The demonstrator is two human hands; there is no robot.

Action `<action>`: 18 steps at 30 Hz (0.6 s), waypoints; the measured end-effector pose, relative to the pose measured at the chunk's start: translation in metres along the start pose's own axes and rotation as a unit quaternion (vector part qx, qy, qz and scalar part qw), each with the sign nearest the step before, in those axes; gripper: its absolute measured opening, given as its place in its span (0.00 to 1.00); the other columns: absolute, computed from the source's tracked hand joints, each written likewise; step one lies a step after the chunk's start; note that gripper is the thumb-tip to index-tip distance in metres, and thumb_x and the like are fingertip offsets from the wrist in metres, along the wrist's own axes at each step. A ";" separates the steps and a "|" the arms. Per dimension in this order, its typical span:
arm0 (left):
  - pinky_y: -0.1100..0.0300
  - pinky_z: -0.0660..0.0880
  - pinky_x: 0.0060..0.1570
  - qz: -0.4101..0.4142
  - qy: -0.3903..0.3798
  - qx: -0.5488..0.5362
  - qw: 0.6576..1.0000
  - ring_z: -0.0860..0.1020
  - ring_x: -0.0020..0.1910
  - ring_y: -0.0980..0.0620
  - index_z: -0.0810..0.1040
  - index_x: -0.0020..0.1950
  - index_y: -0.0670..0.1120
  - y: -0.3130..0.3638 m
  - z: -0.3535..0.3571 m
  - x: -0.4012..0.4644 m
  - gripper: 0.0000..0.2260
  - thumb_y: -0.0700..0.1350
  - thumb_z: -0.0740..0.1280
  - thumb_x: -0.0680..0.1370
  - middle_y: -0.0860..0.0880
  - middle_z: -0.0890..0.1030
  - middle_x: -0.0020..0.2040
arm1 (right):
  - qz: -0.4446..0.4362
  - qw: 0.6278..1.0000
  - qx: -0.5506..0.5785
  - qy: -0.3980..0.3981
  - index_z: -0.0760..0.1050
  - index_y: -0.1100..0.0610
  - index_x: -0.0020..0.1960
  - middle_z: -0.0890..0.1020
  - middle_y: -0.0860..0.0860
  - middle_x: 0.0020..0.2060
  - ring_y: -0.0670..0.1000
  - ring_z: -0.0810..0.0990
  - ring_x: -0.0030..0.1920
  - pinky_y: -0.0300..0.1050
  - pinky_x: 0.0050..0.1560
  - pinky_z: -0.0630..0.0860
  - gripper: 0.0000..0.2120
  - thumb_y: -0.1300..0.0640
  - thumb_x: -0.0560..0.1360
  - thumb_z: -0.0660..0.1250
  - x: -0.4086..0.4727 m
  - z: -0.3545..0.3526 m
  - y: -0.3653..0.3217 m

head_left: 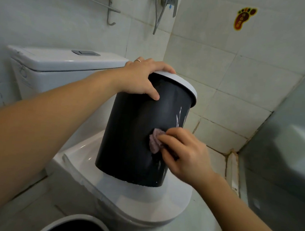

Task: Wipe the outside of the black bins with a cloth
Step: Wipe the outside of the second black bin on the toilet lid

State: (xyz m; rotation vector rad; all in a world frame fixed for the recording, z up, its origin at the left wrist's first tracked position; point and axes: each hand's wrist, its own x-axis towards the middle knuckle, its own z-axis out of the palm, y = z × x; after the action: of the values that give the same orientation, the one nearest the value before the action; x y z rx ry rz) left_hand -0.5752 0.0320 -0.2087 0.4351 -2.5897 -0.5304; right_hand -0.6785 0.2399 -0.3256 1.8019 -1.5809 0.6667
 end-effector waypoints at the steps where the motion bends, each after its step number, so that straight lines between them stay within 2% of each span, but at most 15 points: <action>1: 0.49 0.62 0.67 0.000 0.002 0.005 1.000 0.64 0.65 0.49 0.68 0.66 0.70 0.000 0.000 0.000 0.32 0.47 0.76 0.68 0.53 0.73 0.61 | 0.013 1.000 -0.009 0.012 0.82 0.58 0.53 0.81 0.54 0.48 0.55 0.79 0.43 0.47 0.39 0.77 0.08 0.60 0.75 0.69 0.005 -0.001 0.003; 4: 0.49 0.62 0.68 -0.002 0.004 0.009 1.000 0.64 0.65 0.48 0.68 0.67 0.70 0.001 0.000 0.000 0.32 0.47 0.76 0.69 0.53 0.72 0.61 | 0.084 0.995 -0.032 0.053 0.83 0.59 0.54 0.81 0.54 0.48 0.55 0.80 0.43 0.50 0.35 0.78 0.10 0.61 0.73 0.72 0.020 -0.003 0.009; 6: 0.49 0.61 0.68 -0.006 0.007 0.006 1.000 0.64 0.65 0.48 0.68 0.67 0.70 0.000 -0.001 0.000 0.32 0.47 0.76 0.69 0.53 0.72 0.61 | 0.096 0.993 -0.029 0.055 0.83 0.58 0.53 0.81 0.54 0.48 0.55 0.80 0.43 0.51 0.34 0.78 0.10 0.60 0.72 0.72 0.022 -0.002 0.009; 13: 0.49 0.61 0.69 -0.011 0.002 -0.007 1.000 0.64 0.66 0.49 0.69 0.67 0.68 -0.005 -0.003 -0.002 0.32 0.47 0.76 0.69 0.54 0.72 0.60 | 0.002 0.999 0.042 -0.022 0.83 0.55 0.51 0.80 0.54 0.46 0.53 0.79 0.42 0.46 0.36 0.77 0.09 0.59 0.70 0.72 -0.028 0.011 -0.019; 16: 0.48 0.62 0.69 -0.011 -0.001 -0.013 1.000 0.64 0.65 0.48 0.68 0.67 0.69 -0.005 -0.003 -0.002 0.32 0.46 0.76 0.69 0.55 0.72 0.57 | -0.031 0.998 0.027 -0.036 0.84 0.55 0.50 0.81 0.53 0.46 0.52 0.79 0.42 0.43 0.34 0.76 0.09 0.58 0.70 0.72 -0.032 0.010 -0.022; 18: 0.48 0.62 0.69 -0.012 0.002 -0.006 1.000 0.64 0.65 0.48 0.68 0.67 0.69 -0.004 -0.002 -0.001 0.32 0.47 0.76 0.69 0.55 0.72 0.58 | -0.016 1.000 0.009 -0.021 0.83 0.55 0.50 0.80 0.53 0.46 0.53 0.79 0.42 0.44 0.34 0.76 0.08 0.58 0.72 0.71 -0.024 0.008 -0.018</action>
State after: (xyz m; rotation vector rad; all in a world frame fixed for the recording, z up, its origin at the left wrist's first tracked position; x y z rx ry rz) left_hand -0.5728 0.0286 -0.2090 0.4633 -2.5787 -0.5509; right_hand -0.6643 0.2507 -0.3508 1.8629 -1.5748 0.6336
